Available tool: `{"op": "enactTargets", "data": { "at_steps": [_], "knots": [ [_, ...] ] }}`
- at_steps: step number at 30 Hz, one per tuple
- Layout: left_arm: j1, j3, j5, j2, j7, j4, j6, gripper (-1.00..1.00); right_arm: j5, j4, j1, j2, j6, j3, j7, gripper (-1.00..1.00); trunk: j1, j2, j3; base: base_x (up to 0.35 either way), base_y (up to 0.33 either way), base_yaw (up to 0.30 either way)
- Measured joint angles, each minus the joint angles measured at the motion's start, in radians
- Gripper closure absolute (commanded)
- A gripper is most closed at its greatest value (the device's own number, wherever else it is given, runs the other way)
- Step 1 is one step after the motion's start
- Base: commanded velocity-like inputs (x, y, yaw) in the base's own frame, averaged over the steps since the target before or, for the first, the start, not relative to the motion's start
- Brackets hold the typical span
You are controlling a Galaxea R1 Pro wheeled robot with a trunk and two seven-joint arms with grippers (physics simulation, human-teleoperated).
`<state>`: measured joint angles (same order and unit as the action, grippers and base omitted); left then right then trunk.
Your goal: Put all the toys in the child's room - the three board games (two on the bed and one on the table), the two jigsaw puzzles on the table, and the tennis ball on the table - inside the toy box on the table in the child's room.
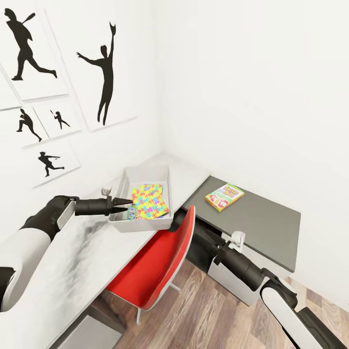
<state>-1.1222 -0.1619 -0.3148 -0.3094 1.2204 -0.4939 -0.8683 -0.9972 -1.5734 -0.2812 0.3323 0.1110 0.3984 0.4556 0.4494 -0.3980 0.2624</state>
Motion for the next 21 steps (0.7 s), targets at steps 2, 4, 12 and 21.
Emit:
{"op": "enactTargets", "data": {
  "at_steps": [2, 4, 12, 21],
  "knots": [
    [0.001, 0.001, 0.001, 0.000, 0.013, 0.000, 0.001, -1.00, 0.000, 0.000, 0.000, 0.000, 0.000, 0.000, 0.000, -1.00, 0.000, 0.000, -0.002, -0.004, 0.001, -0.152],
    [0.001, 0.001, 0.001, 0.000, 0.025, 0.000, 0.003, -1.00, 0.000, 0.000, 0.000, 0.000, -0.001, 0.000, 0.000, -1.00, 0.000, 0.000, -0.003, -0.002, 0.001, -0.170],
    [0.007, 0.003, 0.000, -0.001, 0.046, 0.001, 0.006, -1.00, 0.000, 0.000, 0.000, 0.000, 0.000, 0.000, 0.000, -1.00, 0.000, 0.000, -0.013, -0.001, 0.000, -0.195],
    [0.018, 0.003, 0.001, -0.001, 0.081, 0.001, 0.009, -1.00, 0.000, 0.000, 0.000, 0.000, 0.000, 0.000, -0.001, -1.00, 0.000, 0.000, -0.021, 0.000, 0.000, -0.137]
  ]
}}
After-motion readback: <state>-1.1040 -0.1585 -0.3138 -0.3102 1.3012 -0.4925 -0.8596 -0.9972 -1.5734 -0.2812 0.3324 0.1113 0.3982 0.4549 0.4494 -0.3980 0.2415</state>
